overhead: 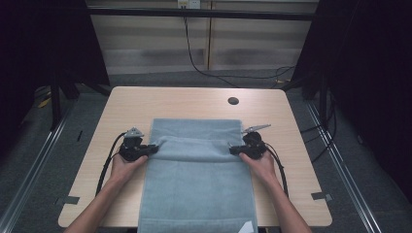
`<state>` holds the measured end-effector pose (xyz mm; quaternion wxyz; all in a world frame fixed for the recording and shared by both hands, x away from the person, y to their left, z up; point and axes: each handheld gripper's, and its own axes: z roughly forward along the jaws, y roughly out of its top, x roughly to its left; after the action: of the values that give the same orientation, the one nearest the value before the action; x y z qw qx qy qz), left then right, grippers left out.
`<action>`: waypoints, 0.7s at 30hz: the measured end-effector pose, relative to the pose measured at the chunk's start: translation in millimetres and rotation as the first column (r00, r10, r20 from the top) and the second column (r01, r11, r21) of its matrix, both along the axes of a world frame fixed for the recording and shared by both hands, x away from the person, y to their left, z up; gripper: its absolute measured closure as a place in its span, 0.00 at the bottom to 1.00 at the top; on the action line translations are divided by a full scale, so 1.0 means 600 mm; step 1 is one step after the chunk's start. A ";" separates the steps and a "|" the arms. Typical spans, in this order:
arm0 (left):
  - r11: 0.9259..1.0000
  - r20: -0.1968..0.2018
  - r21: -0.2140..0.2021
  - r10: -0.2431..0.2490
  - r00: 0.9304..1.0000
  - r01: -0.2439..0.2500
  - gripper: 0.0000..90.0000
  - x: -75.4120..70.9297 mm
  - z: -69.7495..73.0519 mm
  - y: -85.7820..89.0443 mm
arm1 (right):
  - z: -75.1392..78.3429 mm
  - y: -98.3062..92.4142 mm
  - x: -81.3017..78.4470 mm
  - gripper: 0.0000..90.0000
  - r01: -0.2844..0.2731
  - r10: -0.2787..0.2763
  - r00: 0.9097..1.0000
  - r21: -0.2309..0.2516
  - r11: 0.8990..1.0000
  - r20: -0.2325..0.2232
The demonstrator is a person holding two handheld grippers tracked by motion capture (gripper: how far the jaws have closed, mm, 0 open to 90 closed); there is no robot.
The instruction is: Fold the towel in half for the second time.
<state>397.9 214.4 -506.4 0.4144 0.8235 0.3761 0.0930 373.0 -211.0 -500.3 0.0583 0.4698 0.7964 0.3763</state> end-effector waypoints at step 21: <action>0.994 0.045 -0.090 0.063 0.997 -0.059 0.95 0.071 0.067 -0.012 | 0.051 -0.020 0.071 0.96 0.131 -0.152 0.977 0.143 0.981 0.152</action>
<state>440.7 207.3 -466.3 0.4562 0.7900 0.3949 0.1087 415.8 -222.7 -469.8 0.1183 0.4961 0.7268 0.4600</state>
